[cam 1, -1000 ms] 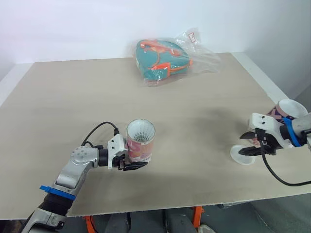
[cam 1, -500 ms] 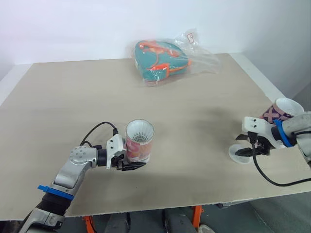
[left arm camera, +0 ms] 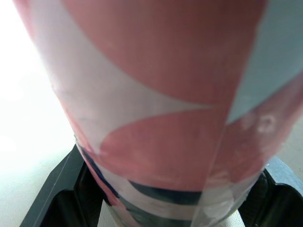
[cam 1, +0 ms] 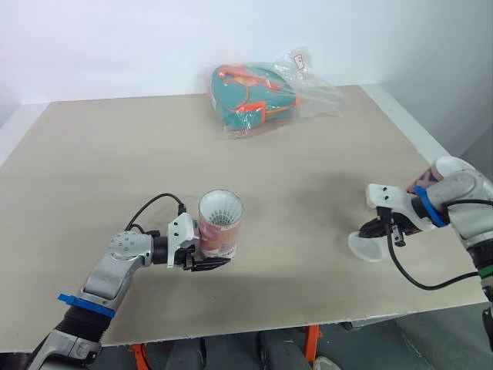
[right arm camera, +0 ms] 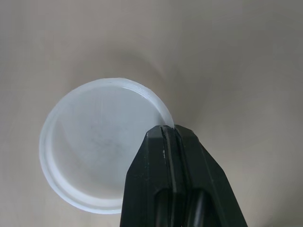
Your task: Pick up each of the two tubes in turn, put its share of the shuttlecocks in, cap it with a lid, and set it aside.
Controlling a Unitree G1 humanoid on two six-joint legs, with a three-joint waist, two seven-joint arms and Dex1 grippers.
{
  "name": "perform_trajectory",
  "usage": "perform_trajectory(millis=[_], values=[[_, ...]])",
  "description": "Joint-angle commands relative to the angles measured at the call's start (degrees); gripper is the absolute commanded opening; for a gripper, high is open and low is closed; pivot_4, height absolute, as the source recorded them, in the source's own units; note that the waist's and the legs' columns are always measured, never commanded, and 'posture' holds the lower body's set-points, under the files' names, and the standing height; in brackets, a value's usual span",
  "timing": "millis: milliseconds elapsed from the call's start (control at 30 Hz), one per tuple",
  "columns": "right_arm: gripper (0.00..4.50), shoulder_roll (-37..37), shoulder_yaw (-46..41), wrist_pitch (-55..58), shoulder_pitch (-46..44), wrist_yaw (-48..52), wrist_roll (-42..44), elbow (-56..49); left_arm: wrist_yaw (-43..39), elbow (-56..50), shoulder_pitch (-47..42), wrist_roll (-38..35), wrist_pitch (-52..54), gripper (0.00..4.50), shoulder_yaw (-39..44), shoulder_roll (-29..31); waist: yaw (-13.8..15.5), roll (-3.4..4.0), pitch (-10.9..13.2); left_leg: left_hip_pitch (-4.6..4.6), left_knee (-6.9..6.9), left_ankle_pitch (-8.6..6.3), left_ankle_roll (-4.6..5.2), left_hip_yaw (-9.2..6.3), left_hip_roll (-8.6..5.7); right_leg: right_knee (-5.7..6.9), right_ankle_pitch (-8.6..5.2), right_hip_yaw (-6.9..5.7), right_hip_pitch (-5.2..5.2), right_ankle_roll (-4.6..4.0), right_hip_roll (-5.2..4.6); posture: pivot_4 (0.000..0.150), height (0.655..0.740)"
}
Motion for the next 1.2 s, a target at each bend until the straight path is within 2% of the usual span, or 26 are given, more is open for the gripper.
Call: perform_trajectory(millis=[33, 267, 400, 667, 967, 1200], values=[[0.07, 0.0, -0.4, 2.1, 0.0, 1.8, 1.4, -5.4, 0.1, 0.6, 0.3, 0.6, 0.5, 3.08, -0.4, 0.4, 0.0, 0.01, 0.0, 0.00, -0.01, 0.00, 0.00, 0.00, 0.00, 0.00, 0.00, 0.00, 0.00, 0.00, 0.00, 0.150, 0.7387], [0.07, 2.7, -2.8, 11.9, 0.0, 1.0, 8.6, -21.1, 0.3, 1.6, -0.4, 0.8, -0.2, 3.08, -0.6, -0.2, 0.0, 0.01, 0.0, -0.02, -0.08, 0.00, 0.00, -0.03, -0.01, 0.00, 0.01, -0.01, -0.04, 0.03, 0.00, 0.150, 0.7387], [0.07, 4.0, -3.7, 16.7, -3.4, 0.5, 13.5, -28.5, 0.2, 2.4, -1.1, 0.9, -0.6, 3.08, -0.8, -0.5, 0.1, 0.02, 0.0, -0.06, -0.08, 0.00, -0.01, -0.03, -0.02, 0.00, -0.02, -0.01, -0.08, 0.07, -0.01, 0.150, 0.7387], [0.07, 8.8, -2.5, 24.1, -18.4, 0.4, 22.9, -37.3, -0.1, 4.1, -2.1, 1.0, -1.8, 3.08, -1.0, -1.0, 0.1, 0.03, 0.0, -0.07, -0.13, 0.00, -0.01, -0.03, 0.01, 0.00, -0.04, -0.03, -0.15, -0.05, -0.01, 0.150, 0.7387], [0.07, 18.1, 7.8, 19.3, -29.7, 1.1, 18.9, -32.1, -0.9, 5.7, -5.7, 0.9, -1.5, 3.08, -3.1, -4.4, 0.3, 0.02, 0.0, -0.35, -0.21, 0.00, 0.00, -0.04, 0.02, 0.00, 0.09, -0.09, -0.45, 0.10, 0.00, 0.150, 0.7387], [0.07, 20.7, 11.7, 14.0, -32.2, 1.3, 14.7, -26.1, -2.9, 7.2, -6.7, 3.3, -3.7, 3.08, -5.3, -4.3, 0.8, 0.01, 0.0, -0.53, -0.28, -0.03, -0.05, -0.20, -0.02, -0.02, -0.13, -0.15, -0.50, 0.15, 0.01, 0.150, 0.7387]])
